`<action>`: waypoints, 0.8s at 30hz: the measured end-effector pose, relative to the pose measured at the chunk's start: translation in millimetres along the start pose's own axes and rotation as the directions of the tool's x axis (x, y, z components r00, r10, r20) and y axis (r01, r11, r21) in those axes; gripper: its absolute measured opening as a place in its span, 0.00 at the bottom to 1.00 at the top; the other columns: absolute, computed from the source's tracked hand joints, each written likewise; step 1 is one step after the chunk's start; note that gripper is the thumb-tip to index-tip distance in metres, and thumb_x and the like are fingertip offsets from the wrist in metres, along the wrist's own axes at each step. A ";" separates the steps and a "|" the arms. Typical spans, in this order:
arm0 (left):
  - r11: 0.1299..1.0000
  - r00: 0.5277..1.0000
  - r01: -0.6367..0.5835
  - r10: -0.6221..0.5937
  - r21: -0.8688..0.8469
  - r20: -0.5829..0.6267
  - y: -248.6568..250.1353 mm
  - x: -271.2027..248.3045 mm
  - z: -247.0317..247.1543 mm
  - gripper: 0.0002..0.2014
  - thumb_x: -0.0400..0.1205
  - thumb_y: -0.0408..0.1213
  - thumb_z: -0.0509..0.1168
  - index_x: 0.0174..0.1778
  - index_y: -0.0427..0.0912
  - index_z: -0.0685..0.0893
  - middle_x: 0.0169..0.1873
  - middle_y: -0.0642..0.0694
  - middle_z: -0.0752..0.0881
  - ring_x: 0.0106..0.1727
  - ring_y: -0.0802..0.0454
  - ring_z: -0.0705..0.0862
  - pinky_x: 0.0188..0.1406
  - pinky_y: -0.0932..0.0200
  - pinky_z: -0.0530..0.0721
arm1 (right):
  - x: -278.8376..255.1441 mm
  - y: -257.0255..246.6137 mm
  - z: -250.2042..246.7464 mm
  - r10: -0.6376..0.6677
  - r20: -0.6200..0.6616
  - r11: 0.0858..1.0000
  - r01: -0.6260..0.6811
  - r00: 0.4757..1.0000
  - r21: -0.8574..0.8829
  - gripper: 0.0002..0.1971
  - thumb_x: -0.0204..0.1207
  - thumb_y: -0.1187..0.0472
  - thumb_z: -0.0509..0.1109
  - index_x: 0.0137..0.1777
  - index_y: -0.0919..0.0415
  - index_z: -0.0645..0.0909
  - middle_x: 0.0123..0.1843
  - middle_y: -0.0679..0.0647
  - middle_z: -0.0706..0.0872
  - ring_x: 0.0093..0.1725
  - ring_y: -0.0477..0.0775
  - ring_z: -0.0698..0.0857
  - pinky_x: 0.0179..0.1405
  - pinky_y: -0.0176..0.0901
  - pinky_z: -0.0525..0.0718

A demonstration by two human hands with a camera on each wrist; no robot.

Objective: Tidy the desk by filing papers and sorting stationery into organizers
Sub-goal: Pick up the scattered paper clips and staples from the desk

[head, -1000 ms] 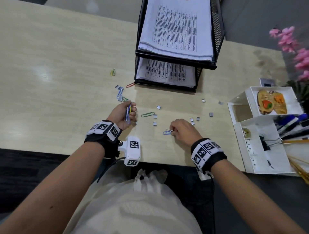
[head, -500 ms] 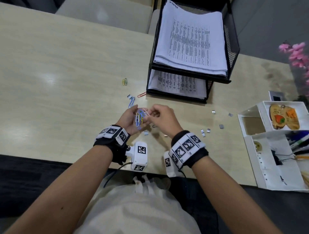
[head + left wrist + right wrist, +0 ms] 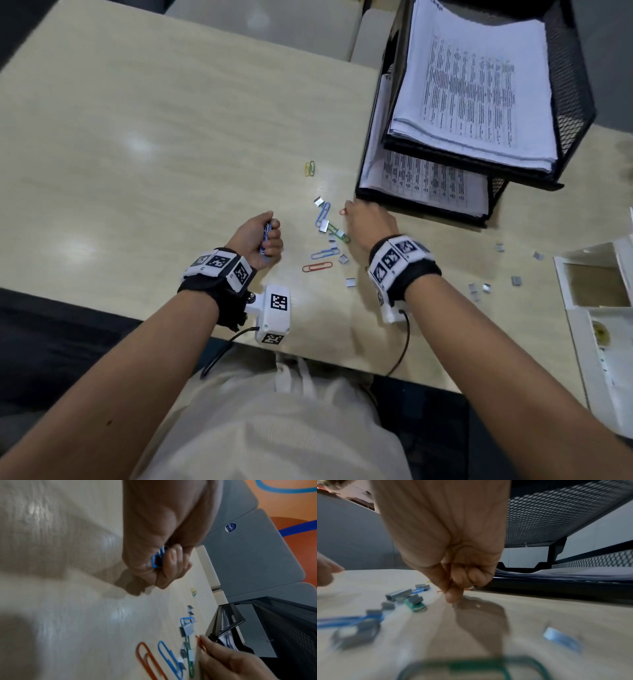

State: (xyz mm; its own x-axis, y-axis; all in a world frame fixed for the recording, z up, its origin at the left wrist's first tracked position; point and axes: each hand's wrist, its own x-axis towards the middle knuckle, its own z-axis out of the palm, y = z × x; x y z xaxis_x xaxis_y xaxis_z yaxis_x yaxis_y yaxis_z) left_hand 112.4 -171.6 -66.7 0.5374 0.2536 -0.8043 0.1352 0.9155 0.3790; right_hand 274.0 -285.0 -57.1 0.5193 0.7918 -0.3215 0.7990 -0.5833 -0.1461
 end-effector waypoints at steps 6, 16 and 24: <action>0.989 0.997 0.055 -0.061 0.135 0.042 -7.7 6.1 14.7 0.21 0.87 0.46 0.46 0.26 0.47 0.63 0.08 0.53 0.64 0.06 0.59 0.60 0.07 0.75 0.54 | -35.8 23.6 14.4 0.107 -0.104 0.988 -0.093 0.989 0.127 0.09 0.79 0.64 0.60 0.51 0.62 0.81 0.50 0.64 0.87 0.51 0.67 0.83 0.46 0.50 0.79; 0.986 0.995 0.047 -0.060 0.158 0.078 -32.0 7.6 35.8 0.19 0.87 0.41 0.48 0.29 0.43 0.67 0.12 0.51 0.71 0.09 0.60 0.67 0.06 0.74 0.65 | -61.3 47.7 9.0 0.079 0.084 0.928 -0.104 0.993 0.358 0.06 0.71 0.70 0.67 0.46 0.60 0.81 0.50 0.59 0.87 0.52 0.61 0.84 0.55 0.51 0.84; 0.999 0.994 -0.015 0.010 0.043 0.107 -37.7 6.0 41.1 0.17 0.87 0.37 0.47 0.32 0.39 0.69 0.12 0.46 0.76 0.10 0.55 0.75 0.13 0.71 0.76 | -78.0 42.7 18.7 -0.042 0.046 0.997 0.039 0.998 0.060 0.06 0.76 0.69 0.63 0.50 0.66 0.79 0.55 0.61 0.81 0.58 0.63 0.77 0.53 0.53 0.77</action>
State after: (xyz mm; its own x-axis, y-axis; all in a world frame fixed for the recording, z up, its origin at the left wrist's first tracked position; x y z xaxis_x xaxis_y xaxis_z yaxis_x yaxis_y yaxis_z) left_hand 144.8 -217.5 -67.0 0.6247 0.2278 -0.7469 0.1629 0.8975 0.4099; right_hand 261.9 -375.0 -55.8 0.4709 0.8065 -0.3574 0.7993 -0.5615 -0.2141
